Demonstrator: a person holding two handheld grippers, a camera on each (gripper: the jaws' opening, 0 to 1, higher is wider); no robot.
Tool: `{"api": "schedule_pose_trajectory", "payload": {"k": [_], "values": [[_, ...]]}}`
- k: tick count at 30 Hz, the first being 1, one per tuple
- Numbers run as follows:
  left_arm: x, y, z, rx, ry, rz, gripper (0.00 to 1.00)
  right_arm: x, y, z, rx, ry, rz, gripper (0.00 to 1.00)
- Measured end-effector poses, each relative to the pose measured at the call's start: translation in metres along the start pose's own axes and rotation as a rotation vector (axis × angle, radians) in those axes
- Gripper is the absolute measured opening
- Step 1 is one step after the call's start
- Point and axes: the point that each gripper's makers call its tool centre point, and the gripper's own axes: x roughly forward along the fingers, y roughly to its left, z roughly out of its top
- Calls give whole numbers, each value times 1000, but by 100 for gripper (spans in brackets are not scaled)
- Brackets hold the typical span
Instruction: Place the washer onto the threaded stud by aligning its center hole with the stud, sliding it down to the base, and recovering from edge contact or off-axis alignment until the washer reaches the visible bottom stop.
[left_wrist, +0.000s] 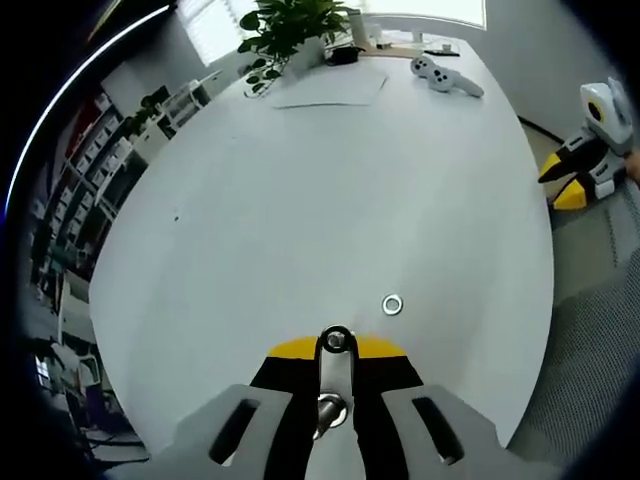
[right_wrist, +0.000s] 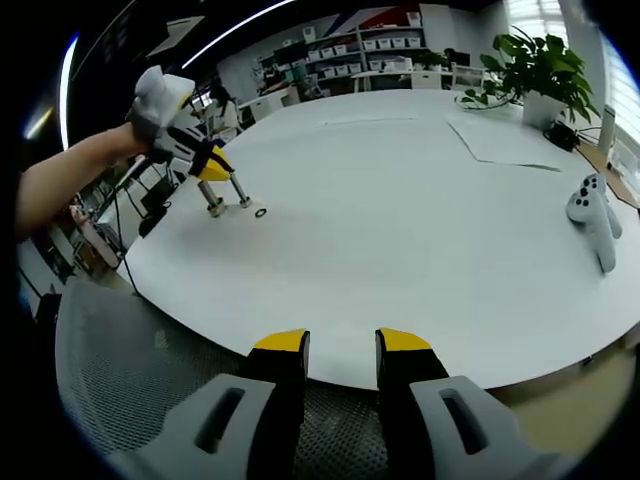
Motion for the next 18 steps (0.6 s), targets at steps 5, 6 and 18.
{"api": "schedule_pose_trajectory", "payload": {"k": [5, 6, 18], "values": [[1, 0, -5, 1, 18, -8, 8, 0, 0, 0, 2, 0, -1, 29], [1, 0, -6, 1, 21, -10, 8, 0, 0, 0, 3, -1, -2, 29], [8, 0, -6, 0, 35, -21, 8, 0, -1, 0, 5, 1, -5, 29]]}}
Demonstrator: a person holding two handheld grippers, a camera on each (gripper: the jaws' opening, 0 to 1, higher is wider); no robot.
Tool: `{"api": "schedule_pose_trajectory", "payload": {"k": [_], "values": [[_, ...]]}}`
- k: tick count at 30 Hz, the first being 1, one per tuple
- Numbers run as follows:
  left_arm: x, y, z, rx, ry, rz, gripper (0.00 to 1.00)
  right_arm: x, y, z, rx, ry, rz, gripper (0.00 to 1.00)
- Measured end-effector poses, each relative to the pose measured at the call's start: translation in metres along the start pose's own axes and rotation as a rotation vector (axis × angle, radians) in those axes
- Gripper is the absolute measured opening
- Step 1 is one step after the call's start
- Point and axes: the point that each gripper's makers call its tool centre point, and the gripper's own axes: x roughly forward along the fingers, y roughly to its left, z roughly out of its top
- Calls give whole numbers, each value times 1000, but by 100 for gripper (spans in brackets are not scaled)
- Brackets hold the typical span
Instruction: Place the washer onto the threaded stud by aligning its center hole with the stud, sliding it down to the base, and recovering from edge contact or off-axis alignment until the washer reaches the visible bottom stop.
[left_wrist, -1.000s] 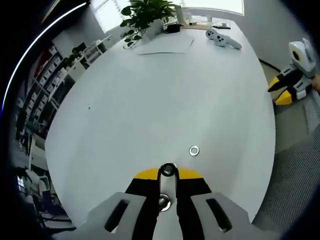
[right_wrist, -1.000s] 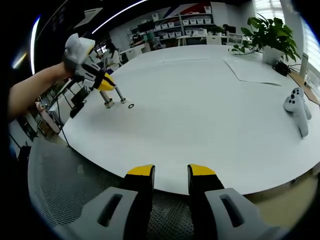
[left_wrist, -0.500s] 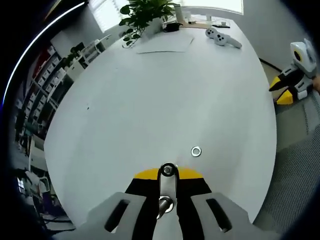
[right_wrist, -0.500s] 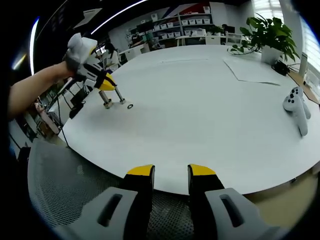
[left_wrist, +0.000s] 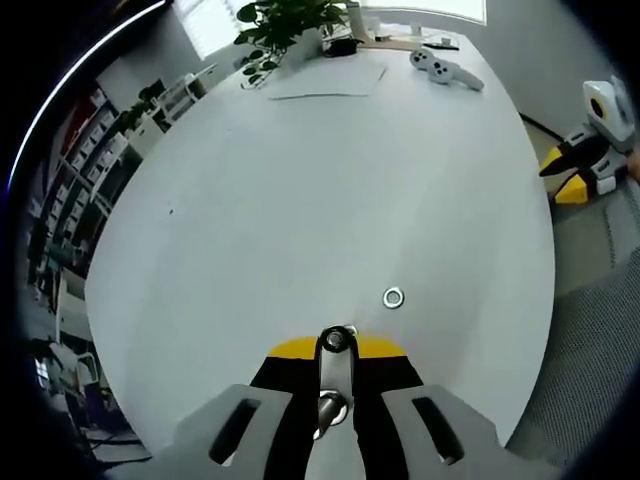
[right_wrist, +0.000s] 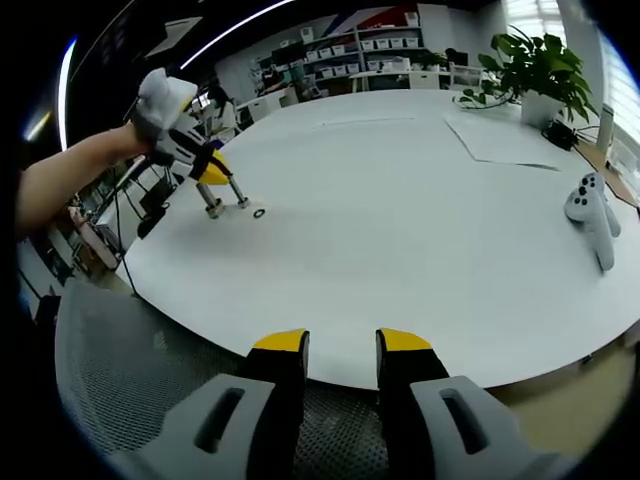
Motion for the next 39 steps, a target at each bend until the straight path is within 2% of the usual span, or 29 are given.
{"api": "schedule_pose_trajectory", "payload": {"k": [25, 31, 33, 39], "values": [[30, -6, -16, 34, 108, -29, 8, 0, 1, 1, 1, -5, 4, 29], [36, -6, -19, 55, 120, -30, 9, 0, 1, 0, -1, -4, 6, 29], [36, -5, -17, 83, 100, -30, 9, 0, 1, 0, -2, -3, 7, 29], [33, -6, -21, 68, 99, -39, 12, 0, 1, 0, -4, -3, 11, 29]]}}
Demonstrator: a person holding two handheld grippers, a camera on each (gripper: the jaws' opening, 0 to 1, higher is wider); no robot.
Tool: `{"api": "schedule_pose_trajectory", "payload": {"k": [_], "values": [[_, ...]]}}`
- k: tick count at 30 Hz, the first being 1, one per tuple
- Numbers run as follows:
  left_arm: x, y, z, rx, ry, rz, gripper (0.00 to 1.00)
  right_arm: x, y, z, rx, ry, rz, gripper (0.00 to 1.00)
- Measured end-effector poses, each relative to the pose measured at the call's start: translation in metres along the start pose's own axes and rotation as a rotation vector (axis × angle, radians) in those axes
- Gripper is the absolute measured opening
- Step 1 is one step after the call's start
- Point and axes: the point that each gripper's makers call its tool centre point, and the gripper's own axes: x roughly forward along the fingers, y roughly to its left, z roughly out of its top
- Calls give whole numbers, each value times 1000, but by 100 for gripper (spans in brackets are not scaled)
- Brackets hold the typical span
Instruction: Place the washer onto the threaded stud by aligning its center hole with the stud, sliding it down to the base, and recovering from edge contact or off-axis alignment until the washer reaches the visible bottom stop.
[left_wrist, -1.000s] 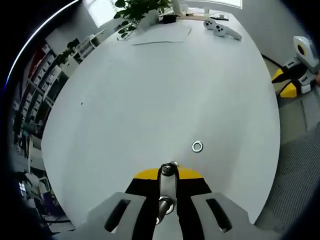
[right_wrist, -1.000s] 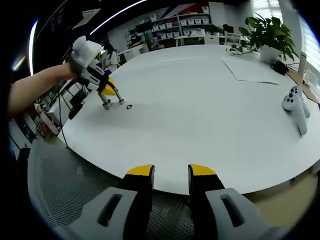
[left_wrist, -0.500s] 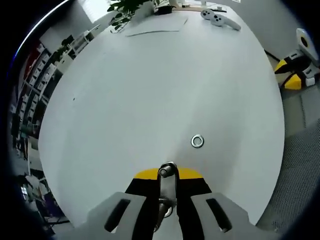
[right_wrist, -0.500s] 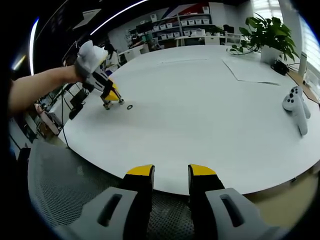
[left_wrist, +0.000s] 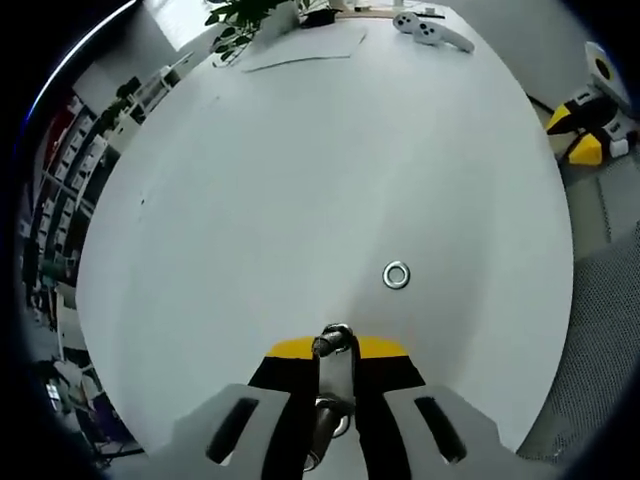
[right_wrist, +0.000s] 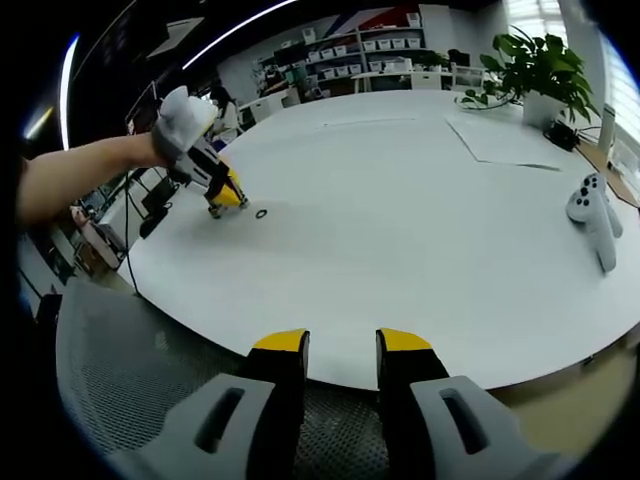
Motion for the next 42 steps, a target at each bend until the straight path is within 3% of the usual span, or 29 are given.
{"api": "schedule_pose_trajectory", "payload": {"k": [4, 12, 19, 27, 42], "values": [[-3, 2, 4, -10, -34, 7, 22, 0, 0, 0, 0, -1, 0, 29], [-16, 5, 8, -13, -72, 25, 25, 0, 0, -1, -3, 5, 3, 29], [-35, 10, 11, -66, -128, 42, 28, 0, 1, -1, -4, 8, 4, 29], [-45, 12, 8, -80, -146, 60, 28, 0, 1, -1, -5, 9, 5, 29], [-59, -7, 28, -109, -216, 21, 28, 0, 1, -1, -1, 6, 3, 29]]}}
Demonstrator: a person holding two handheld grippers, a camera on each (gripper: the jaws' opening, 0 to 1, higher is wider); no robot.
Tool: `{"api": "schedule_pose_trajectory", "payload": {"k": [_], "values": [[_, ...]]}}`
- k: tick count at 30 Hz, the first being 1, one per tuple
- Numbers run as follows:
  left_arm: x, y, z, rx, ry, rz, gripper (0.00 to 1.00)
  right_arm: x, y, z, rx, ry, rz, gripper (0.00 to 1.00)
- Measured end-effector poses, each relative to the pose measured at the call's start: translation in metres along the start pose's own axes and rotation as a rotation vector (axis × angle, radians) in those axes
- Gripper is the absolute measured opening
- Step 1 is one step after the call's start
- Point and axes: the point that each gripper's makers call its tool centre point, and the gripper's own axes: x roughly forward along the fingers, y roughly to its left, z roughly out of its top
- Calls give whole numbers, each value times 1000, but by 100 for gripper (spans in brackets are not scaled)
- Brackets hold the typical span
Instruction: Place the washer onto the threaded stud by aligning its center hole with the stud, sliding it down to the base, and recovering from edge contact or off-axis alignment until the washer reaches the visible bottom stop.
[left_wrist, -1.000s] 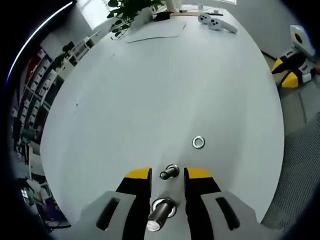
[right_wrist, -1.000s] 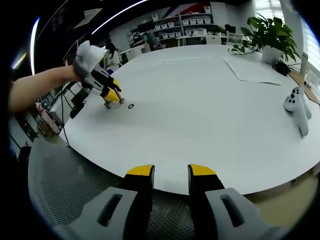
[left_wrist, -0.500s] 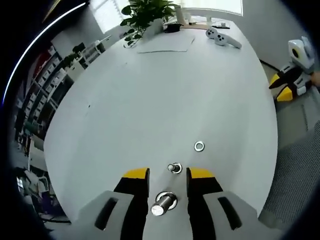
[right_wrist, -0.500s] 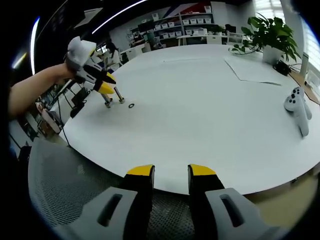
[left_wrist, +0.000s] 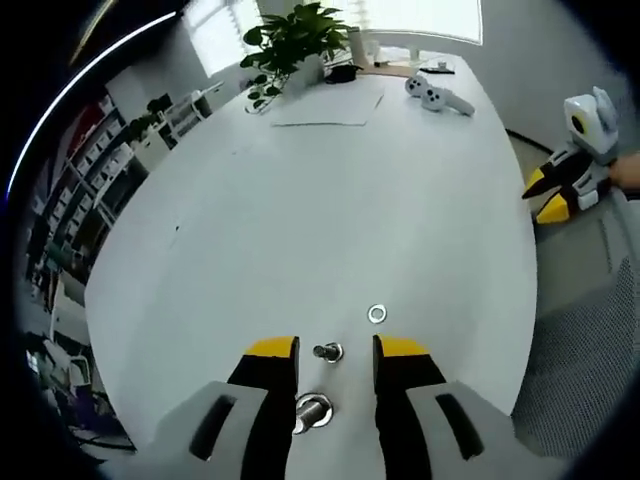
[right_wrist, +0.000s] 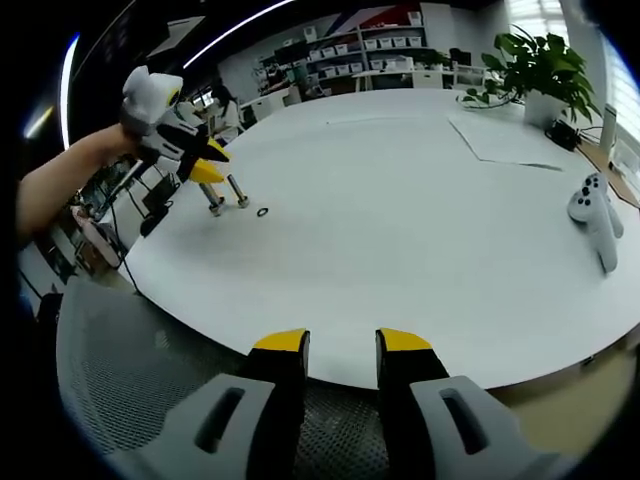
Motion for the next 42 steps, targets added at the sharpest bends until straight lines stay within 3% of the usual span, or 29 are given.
{"api": "schedule_pose_trajectory", "payload": {"k": [17, 42], "values": [[15, -31, 2, 57, 29, -87, 28, 0, -1, 0, 5, -3, -5, 29], [57, -40, -11, 88, 121, -132, 26, 0, -1, 1, 8, -7, -4, 29]]}}
